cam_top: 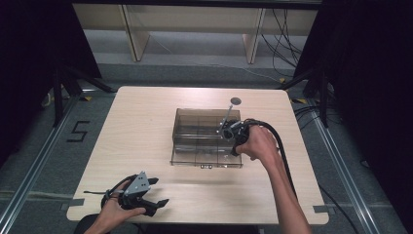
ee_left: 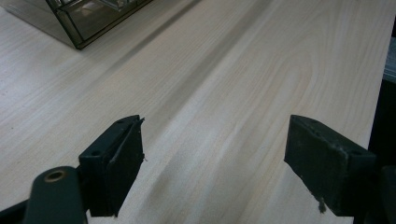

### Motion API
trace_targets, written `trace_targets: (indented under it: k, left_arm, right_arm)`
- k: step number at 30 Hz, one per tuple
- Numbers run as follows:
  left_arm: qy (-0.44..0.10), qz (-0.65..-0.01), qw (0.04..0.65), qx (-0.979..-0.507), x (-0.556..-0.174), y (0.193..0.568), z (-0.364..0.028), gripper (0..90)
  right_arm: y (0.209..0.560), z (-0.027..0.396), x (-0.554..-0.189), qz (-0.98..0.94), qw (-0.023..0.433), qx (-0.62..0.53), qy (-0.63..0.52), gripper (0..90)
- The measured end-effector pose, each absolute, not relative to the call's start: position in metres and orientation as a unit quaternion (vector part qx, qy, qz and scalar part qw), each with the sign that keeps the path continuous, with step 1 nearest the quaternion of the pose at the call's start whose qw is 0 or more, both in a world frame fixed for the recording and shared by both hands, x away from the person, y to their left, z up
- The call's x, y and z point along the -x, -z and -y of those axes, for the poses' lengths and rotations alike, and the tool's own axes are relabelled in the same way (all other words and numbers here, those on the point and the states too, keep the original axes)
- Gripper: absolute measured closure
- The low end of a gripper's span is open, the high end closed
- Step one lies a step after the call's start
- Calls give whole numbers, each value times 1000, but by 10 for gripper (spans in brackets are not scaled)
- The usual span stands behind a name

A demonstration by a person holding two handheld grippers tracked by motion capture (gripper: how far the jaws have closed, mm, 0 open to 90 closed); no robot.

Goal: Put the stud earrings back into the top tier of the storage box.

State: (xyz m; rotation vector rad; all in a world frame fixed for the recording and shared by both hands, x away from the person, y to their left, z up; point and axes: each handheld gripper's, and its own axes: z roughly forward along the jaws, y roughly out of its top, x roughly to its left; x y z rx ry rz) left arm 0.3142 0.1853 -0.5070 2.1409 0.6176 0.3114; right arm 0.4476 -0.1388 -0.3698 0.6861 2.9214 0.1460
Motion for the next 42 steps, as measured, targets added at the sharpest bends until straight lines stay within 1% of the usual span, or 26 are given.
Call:
trace_targets:
  k: [6,7,11,12,14,15,20,26,27,30,32,33,34,35,38,39,42]
  left_arm:
    - [-124,-253,436,-855,-313,508,-184,190]
    - [-130,-249,429,-858,-314,507,-185,190]
    - [-126,-246,426,-861,-315,507,-185,190]
    - [-127,-247,427,-860,-315,507,-185,190]
    - [-128,-236,421,-867,-315,507,-186,190]
    - [-122,-251,425,-861,-314,508,-184,190]
    - [-124,-252,424,-861,-314,508,-184,190]
    - [-126,-257,428,-857,-314,508,-184,190]
    - [-126,-252,420,-863,-314,508,-185,191]
    - [-129,-248,426,-860,-315,507,-185,191]
    - [-124,-257,428,-858,-314,508,-184,190]
    - [-127,-250,417,-865,-315,507,-186,191]
    - [-127,-250,417,-865,-315,507,-186,191]
    - [-127,-251,430,-858,-315,508,-184,191]
    - [-128,-252,419,-863,-315,507,-185,191]
    - [-126,-250,415,-865,-315,507,-185,191]
    - [-122,-261,431,-855,-314,508,-184,190]
  right_arm:
    - [362,156,-434,-965,66,-246,-67,685]
    - [362,164,-432,-964,72,-243,-76,652]
    - [362,178,-424,-956,73,-272,-88,619]
    - [363,188,-420,-951,81,-282,-96,598]
    - [363,194,-419,-951,83,-279,-101,591]
    - [365,202,-415,-945,84,-297,-106,573]
    - [371,218,-410,-939,79,-314,-114,547]
    - [377,228,-407,-936,77,-320,-125,512]
    - [379,231,-404,-932,72,-330,-130,497]
    - [383,234,-400,-930,70,-336,-135,472]
    - [384,236,-400,-929,72,-336,-136,462]
    - [387,238,-399,-928,67,-339,-140,443]
    - [387,238,-399,-928,67,-339,-140,443]
    - [390,240,-397,-925,70,-345,-145,426]
    - [393,240,-395,-920,65,-355,-151,423]
    - [395,241,-395,-924,70,-344,-154,397]
    - [398,240,-392,-920,67,-353,-158,381]
